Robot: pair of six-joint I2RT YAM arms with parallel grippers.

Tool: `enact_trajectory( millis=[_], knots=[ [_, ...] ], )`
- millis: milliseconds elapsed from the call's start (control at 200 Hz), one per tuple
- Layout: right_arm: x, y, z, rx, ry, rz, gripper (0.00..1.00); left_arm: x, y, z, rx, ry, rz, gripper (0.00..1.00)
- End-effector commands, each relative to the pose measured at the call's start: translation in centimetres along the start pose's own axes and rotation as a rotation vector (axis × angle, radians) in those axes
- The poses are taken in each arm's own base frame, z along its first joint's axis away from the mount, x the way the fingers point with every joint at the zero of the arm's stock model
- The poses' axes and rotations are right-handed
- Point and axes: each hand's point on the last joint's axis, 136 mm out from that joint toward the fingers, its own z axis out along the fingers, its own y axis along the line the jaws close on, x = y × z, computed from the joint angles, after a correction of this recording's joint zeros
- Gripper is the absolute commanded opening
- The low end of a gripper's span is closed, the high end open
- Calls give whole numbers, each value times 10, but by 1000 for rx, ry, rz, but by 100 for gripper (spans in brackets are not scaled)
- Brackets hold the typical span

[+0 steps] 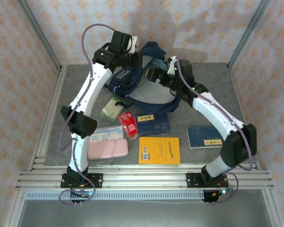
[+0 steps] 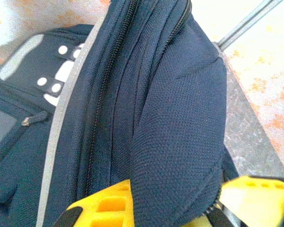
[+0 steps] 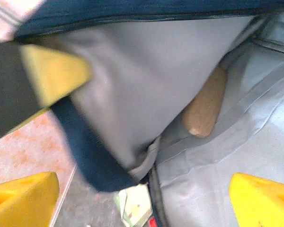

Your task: Pack books, pencil case, and school supplies into a backpack

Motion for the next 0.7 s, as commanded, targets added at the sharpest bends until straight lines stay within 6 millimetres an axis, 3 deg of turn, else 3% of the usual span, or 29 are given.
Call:
enact_trajectory(
  millis=[0, 345, 500, 695],
  knots=[
    [38, -19, -18, 71, 106, -62, 91, -11, -18, 14, 106, -46, -21, 0],
    [116, -121, -88, 542, 193, 97, 88, 48, -28, 80, 116, 104, -19, 0],
    [150, -128, -85, 527, 285, 169, 82, 57, -23, 92, 105, 114, -25, 0],
    [166, -124, -73, 480, 353, 162, 74, 53, 10, 100, 46, 99, -67, 0]
  ],
)
